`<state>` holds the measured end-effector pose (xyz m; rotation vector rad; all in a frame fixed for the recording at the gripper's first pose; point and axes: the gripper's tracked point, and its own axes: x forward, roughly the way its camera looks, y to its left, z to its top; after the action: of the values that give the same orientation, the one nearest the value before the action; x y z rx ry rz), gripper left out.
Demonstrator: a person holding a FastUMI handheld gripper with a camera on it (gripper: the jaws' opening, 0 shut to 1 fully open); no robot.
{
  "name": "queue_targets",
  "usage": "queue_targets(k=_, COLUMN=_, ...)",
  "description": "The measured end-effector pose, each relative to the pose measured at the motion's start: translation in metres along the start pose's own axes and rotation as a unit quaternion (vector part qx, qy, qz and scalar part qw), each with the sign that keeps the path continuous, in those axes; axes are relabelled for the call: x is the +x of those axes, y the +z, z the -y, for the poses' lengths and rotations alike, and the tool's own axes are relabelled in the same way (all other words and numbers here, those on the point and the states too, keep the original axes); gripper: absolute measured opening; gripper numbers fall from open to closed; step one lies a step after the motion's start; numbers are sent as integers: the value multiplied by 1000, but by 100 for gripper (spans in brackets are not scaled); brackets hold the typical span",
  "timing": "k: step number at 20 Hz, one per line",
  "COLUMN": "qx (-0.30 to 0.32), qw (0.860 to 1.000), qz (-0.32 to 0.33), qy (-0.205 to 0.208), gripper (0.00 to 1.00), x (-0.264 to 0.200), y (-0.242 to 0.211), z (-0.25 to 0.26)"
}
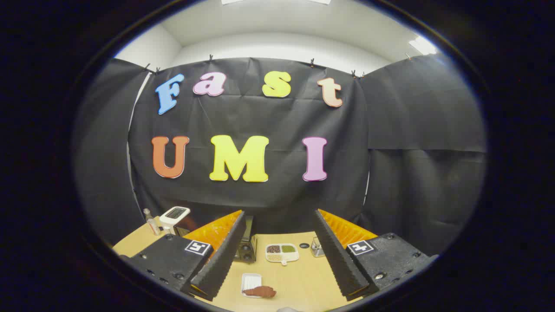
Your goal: Open the toaster oven, put the food inside, and close the toaster oven door.
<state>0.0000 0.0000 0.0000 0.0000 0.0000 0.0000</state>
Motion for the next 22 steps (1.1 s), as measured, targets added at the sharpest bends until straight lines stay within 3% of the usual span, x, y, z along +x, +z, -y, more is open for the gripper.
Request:
queue_targets(k=14, qx=-8, qw=1000, qz=-6, qy=-1, gripper=99, x=6, y=-12, z=-11)
queue_targets(k=22, qx=-4, qw=1000, qz=-5, qy=-11, gripper=99, x=46, y=-32, z=-62)
